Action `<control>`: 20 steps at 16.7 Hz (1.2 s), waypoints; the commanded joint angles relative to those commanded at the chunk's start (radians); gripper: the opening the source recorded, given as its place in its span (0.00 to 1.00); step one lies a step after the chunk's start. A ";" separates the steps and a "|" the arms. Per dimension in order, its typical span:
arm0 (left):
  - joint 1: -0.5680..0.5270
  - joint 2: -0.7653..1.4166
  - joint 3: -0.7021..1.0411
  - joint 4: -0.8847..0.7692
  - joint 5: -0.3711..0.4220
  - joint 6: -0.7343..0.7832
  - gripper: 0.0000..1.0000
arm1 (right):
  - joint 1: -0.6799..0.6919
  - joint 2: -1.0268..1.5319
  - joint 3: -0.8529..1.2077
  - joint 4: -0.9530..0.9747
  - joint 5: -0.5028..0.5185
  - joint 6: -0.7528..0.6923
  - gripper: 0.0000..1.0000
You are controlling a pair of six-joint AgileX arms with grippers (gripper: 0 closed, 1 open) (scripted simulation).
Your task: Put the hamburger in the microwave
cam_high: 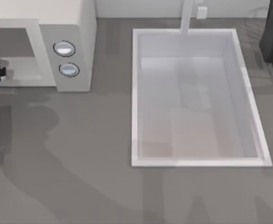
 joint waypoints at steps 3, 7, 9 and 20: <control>-0.013 0.033 -0.032 0.128 0.020 -0.104 0.00 | 0.000 0.000 0.000 0.000 0.000 0.000 1.00; -0.017 0.042 -0.041 0.161 0.025 -0.133 0.00 | 0.000 0.000 0.000 0.000 0.000 0.000 1.00; -0.024 0.039 -0.042 0.158 0.025 -0.130 0.00 | 0.000 0.000 0.000 0.000 0.000 0.000 1.00; -0.040 0.248 0.372 0.007 -0.026 -0.139 0.00 | 0.000 0.000 0.000 0.000 0.000 0.000 1.00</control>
